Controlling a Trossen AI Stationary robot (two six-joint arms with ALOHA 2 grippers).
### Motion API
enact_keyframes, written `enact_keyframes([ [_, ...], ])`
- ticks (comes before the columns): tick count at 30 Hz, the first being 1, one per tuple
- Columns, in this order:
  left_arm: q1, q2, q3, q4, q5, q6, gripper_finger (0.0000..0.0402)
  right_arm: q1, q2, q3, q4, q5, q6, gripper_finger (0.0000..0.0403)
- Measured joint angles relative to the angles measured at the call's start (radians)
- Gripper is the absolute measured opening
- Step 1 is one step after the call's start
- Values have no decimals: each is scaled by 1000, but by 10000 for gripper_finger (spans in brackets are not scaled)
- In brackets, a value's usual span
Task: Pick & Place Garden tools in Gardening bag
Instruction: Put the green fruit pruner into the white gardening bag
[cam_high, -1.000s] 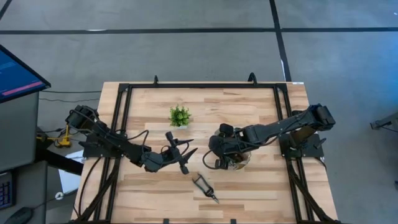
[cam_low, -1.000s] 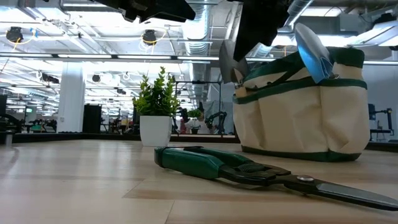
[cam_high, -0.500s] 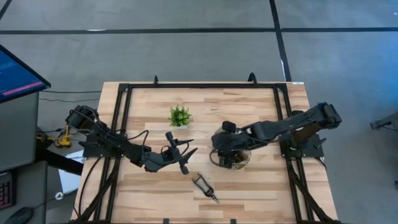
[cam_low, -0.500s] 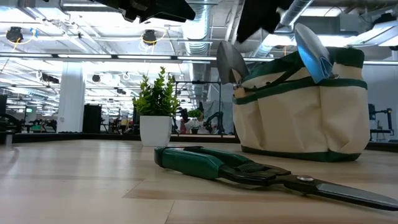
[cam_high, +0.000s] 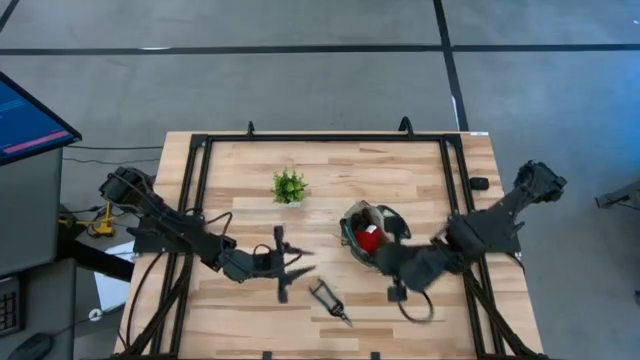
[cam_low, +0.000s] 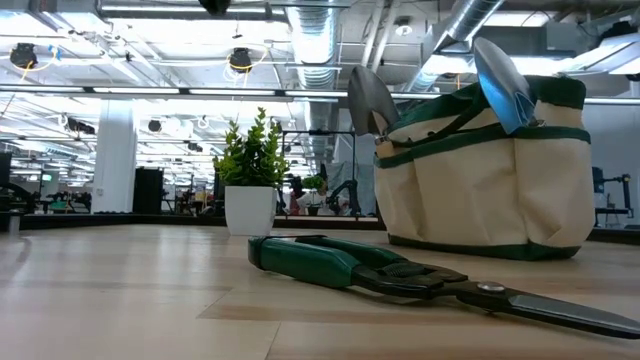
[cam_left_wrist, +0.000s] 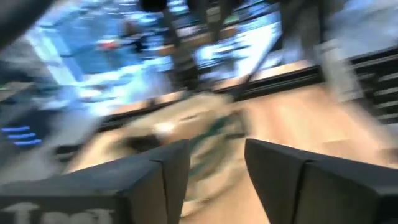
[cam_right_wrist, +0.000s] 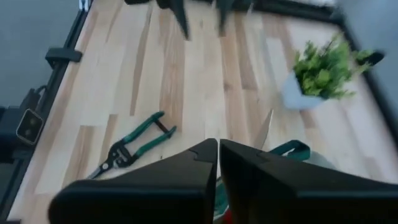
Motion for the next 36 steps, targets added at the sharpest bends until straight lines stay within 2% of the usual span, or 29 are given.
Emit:
enact_keyframes([
  [2, 1, -34, 0, -45, 107, -62, 123, 52, 0, -27, 34, 79, 10, 11],
  [5, -2, -79, 0, -138, 190, -111, 90, 111, 0, -81, 77, 132, 50, 2],
  [8, -20, -102, 0, -226, 199, -120, 54, 152, -1, -134, 159, 195, 81, 5],
  [11, -45, -102, 0, -274, 207, -120, 18, 175, 0, -194, 255, 210, 87, 1],
  [13, -58, -98, 1, -284, 247, -120, 5, 187, 0, -230, 315, 229, 88, 2],
  [21, -72, -45, 2, -289, 472, -143, 2, 285, -1, -360, 571, 389, 88, 1],
  [25, -70, 27, 35, -290, 475, -206, 2, 308, 0, -402, 670, 446, 88, 1],
  [30, -70, 115, 103, -292, 476, -163, 2, 341, 0, -430, 708, 499, 88, 1],
  [36, -62, 166, 181, -451, 466, -110, 1, 409, 0, -432, 711, 582, 88, 0],
])
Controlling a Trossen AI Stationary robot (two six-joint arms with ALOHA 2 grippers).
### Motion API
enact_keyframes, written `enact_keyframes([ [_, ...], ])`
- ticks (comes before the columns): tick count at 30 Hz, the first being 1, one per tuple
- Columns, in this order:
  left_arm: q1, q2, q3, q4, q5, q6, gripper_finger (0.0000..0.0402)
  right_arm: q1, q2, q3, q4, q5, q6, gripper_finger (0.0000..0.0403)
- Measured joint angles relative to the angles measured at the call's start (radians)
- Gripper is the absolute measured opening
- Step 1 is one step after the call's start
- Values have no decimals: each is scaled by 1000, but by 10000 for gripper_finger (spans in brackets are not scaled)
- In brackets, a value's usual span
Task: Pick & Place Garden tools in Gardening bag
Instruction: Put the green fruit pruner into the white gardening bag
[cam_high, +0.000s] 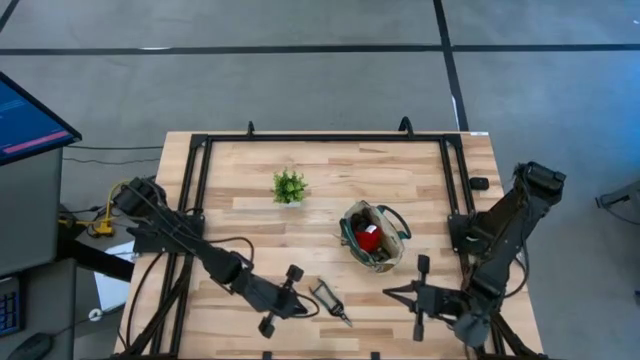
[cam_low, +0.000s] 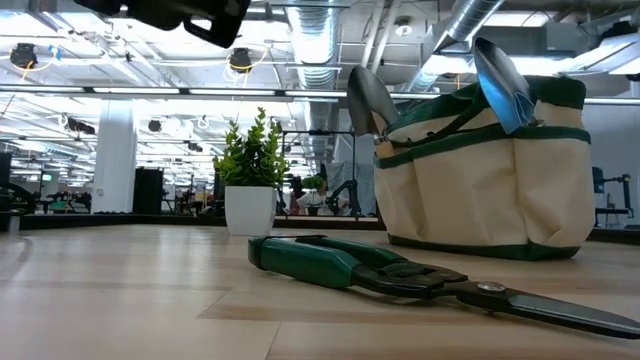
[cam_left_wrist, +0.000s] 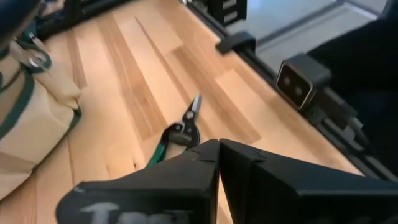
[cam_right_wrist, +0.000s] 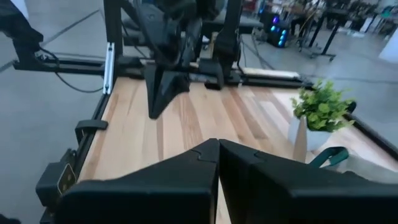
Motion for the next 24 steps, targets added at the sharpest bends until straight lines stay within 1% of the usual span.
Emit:
enact_keyframes([
  [3, 22, 30, 34, -43, 21, 15, 1, 25, 0, 0, 20, 41, 0, 0],
  [8, 76, 85, 86, -48, 115, 80, 1, 9, 0, 0, 26, 42, -8, 0],
  [10, 100, 104, 98, -60, 133, 81, 1, -8, 0, 0, 25, 31, -26, 0],
  [14, 143, 141, 101, -96, 176, 80, 1, -40, 0, 0, 28, -26, -62, 0],
  [16, 156, 159, 101, -107, 177, 87, 1, -51, 0, 0, 33, -48, -69, 0],
  [20, 159, 183, 101, -114, 144, 197, 4, -70, 0, 0, 33, -112, -70, 0],
  [24, 154, 186, 101, -112, 140, 227, 22, -74, 0, 0, 32, -123, -73, 0],
])
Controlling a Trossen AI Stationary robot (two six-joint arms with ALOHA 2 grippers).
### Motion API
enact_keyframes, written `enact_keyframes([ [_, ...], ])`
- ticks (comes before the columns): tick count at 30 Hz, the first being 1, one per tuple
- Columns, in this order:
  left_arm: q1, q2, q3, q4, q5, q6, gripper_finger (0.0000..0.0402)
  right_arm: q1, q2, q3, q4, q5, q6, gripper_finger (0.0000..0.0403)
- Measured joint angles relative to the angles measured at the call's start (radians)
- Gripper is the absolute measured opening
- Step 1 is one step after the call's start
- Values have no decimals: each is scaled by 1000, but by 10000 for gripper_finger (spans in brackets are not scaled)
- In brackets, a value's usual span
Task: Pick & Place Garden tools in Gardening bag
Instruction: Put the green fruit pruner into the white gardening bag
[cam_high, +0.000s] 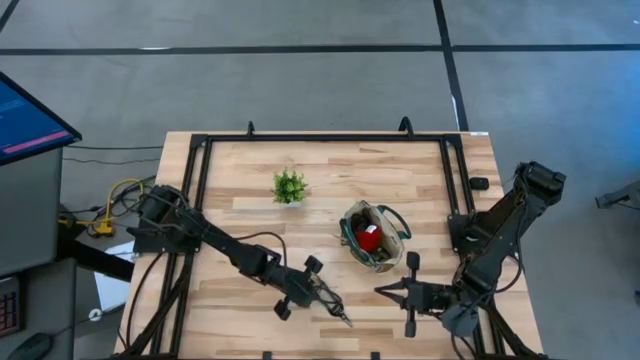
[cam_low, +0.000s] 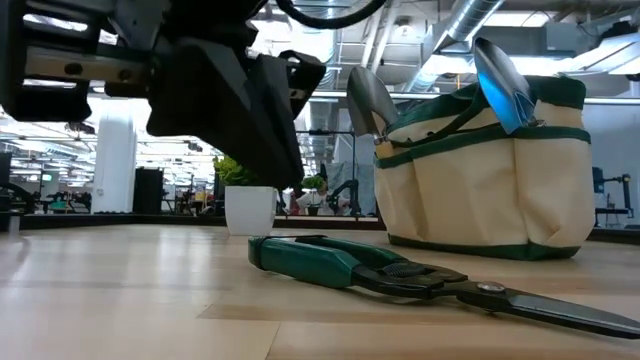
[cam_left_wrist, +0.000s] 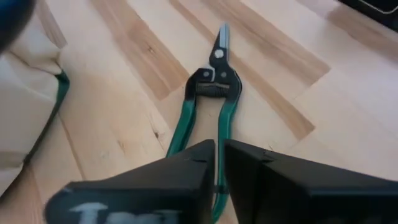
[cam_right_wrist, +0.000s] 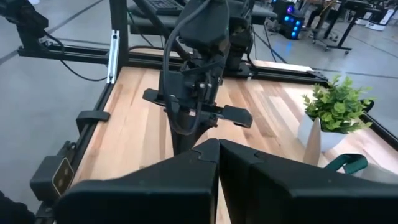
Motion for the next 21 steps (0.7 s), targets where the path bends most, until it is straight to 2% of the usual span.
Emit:
enact_keyframes([
  [8, 2, 22, 0, 2, 0, 3, 109, 0, 0, 0, 0, 0, -4, 0],
  [12, 18, 47, -1, 14, 48, -22, 148, 0, 0, 0, 0, 0, -4, 0],
  [17, 46, 53, 0, 26, 56, -126, 157, 1, 0, 0, -3, 1, -7, 0],
  [21, 68, 55, 0, 28, 134, -159, 145, 1, 0, 0, -7, 2, -7, 0],
])
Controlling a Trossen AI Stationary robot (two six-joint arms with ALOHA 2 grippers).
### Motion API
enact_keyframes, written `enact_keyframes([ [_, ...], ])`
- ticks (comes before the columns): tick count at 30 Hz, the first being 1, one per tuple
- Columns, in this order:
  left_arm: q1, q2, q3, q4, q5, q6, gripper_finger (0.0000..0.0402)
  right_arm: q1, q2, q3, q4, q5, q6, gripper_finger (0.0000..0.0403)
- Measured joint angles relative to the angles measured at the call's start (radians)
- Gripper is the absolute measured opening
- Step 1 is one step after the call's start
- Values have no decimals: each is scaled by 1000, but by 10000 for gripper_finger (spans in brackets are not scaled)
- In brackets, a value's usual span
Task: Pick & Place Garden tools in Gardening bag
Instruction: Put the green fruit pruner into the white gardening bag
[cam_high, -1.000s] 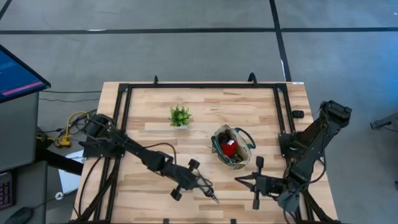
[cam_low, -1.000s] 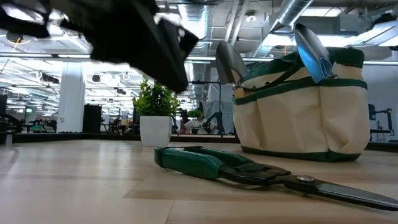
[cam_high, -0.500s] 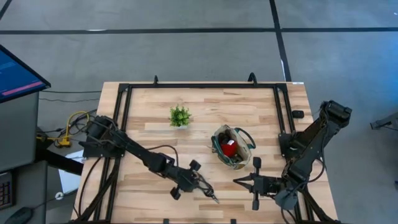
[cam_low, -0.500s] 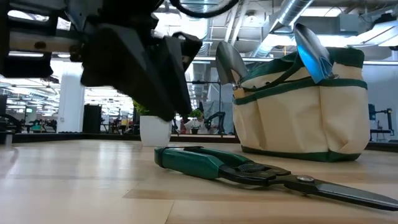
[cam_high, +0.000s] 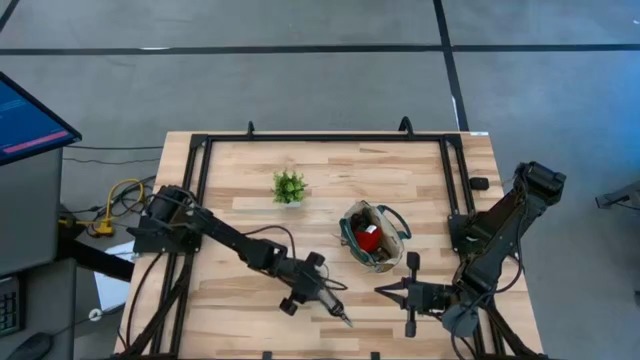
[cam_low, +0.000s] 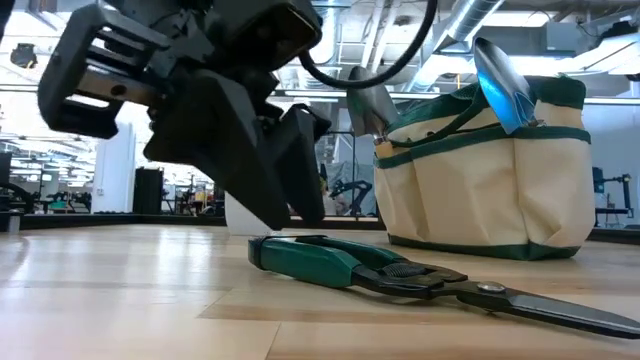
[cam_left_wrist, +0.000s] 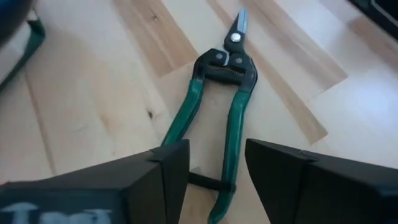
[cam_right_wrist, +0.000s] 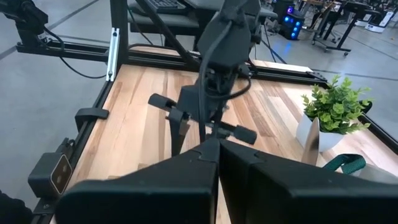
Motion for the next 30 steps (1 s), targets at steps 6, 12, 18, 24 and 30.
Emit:
enact_keyframes([
  [6, -7, 36, -2, 1, 25, -12, 126, 0, 0, 0, -4, 2, 0, 0],
  [12, -9, 63, 0, 22, 14, -40, 120, 0, 0, 0, -8, 3, 0, 0],
  [18, -9, 102, 2, 48, 14, -72, 115, 0, 0, 0, -5, 5, 0, 0],
  [24, -7, 80, 0, 50, 9, -101, 86, 1, 0, 0, -4, 6, 0, 0],
  [30, -11, 54, -4, 25, -36, -105, 34, 2, 0, 0, -4, 6, 0, 0],
])
